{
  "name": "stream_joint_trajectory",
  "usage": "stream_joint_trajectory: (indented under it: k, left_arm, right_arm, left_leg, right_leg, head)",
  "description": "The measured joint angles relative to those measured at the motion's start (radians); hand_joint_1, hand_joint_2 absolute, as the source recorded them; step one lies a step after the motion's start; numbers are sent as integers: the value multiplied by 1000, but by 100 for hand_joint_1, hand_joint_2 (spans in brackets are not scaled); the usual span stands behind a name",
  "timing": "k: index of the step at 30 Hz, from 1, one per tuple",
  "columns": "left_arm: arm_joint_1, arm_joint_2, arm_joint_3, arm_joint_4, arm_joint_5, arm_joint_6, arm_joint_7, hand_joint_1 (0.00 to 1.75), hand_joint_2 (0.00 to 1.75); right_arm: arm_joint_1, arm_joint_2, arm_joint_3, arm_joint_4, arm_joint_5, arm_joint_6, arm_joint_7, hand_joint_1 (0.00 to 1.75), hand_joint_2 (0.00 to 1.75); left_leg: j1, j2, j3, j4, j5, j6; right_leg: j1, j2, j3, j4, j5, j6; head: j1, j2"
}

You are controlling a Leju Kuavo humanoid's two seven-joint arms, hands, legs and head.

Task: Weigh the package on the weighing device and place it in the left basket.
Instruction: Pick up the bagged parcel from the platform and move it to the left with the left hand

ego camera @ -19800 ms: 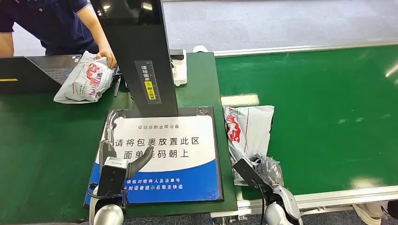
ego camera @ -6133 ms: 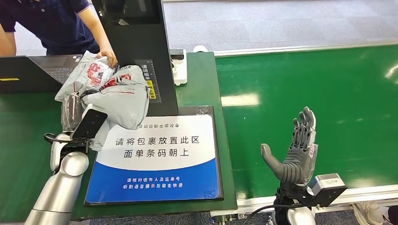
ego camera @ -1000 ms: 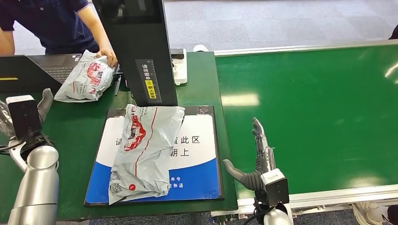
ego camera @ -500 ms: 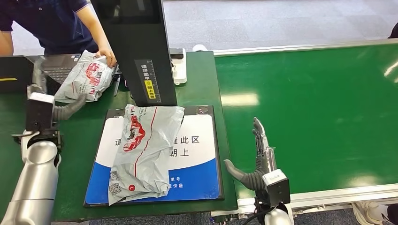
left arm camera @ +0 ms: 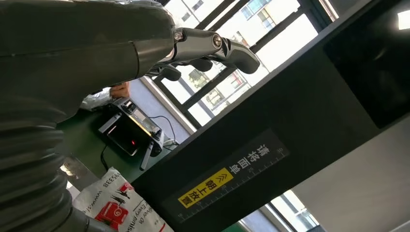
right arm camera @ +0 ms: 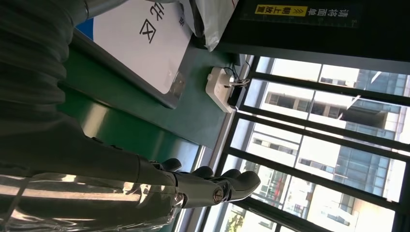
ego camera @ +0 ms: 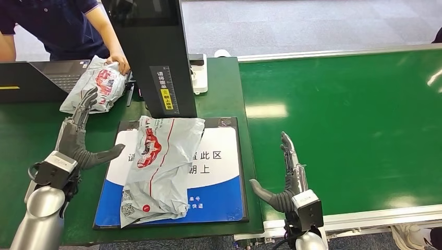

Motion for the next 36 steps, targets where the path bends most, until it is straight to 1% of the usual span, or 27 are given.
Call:
stream_joint_trajectory:
  k: [4, 7, 11, 13, 17, 19, 24, 28, 36]
  left_arm:
    - [4, 1, -17, -30, -52, -26, -7, 0, 175]
    - [13, 1, -46, -66, -105, -48, 11, 0, 175]
    - [58, 10, -76, -125, -159, -72, 41, 0, 175]
    - [81, 22, -89, -144, -202, -100, 70, 0, 175]
    - [112, 55, -123, -153, -345, -150, 176, 0, 175]
    - [119, 68, -138, -153, -384, -154, 206, 0, 175]
    - [121, 85, -162, -153, -411, -156, 226, 0, 175]
    - [119, 95, -184, -147, -483, -154, 279, 0, 175]
    - [93, 101, -279, -92, -595, -128, 330, 0, 175]
  right_arm:
    - [-2, -1, -1, 1, 6, 3, 4, 0, 175]
    - [-6, -1, -3, 0, 14, 12, 15, 0, 175]
    - [-6, -1, -11, -1, 20, 21, 21, 0, 175]
    - [-6, -1, -15, -1, 22, 25, 21, 0, 175]
    - [-6, -1, -18, -1, 25, 39, 21, 0, 175]
    - [-6, -1, -19, -1, 26, 40, 22, 0, 175]
    - [-6, -1, -23, -2, 27, 40, 22, 0, 175]
    - [-3, -1, -24, -11, 29, 40, 24, 0, 175]
    - [34, 0, -32, -59, 48, 40, 36, 0, 175]
  left_leg:
    - [0, 0, 0, 0, 0, 0]
    - [0, 0, 0, 0, 0, 0]
    - [0, 0, 0, 0, 0, 0]
    - [0, 0, 0, 0, 0, 0]
    - [0, 0, 0, 0, 0, 0]
    - [0, 0, 0, 0, 0, 0]
    - [0, 0, 0, 0, 0, 0]
    - [0, 0, 0, 0, 0, 0]
    - [0, 0, 0, 0, 0, 0]
  right_leg:
    - [0, 0, 0, 0, 0, 0]
    - [0, 0, 1, 0, 0, 0]
    - [0, 0, 0, 0, 0, 0]
    - [0, 0, 0, 0, 0, 0]
    - [0, 0, 0, 0, -1, 0]
    - [0, 0, 0, 0, -1, 0]
    - [0, 0, 0, 0, 0, 0]
    - [0, 0, 0, 0, 0, 0]
    - [0, 0, 0, 0, 0, 0]
  head:
    - [0, 0]
    - [0, 0]
    - [0, 0]
    - [0, 0]
    - [0, 0]
    - [0, 0]
    - [0, 0]
    - [0, 0]
    - [0, 0]
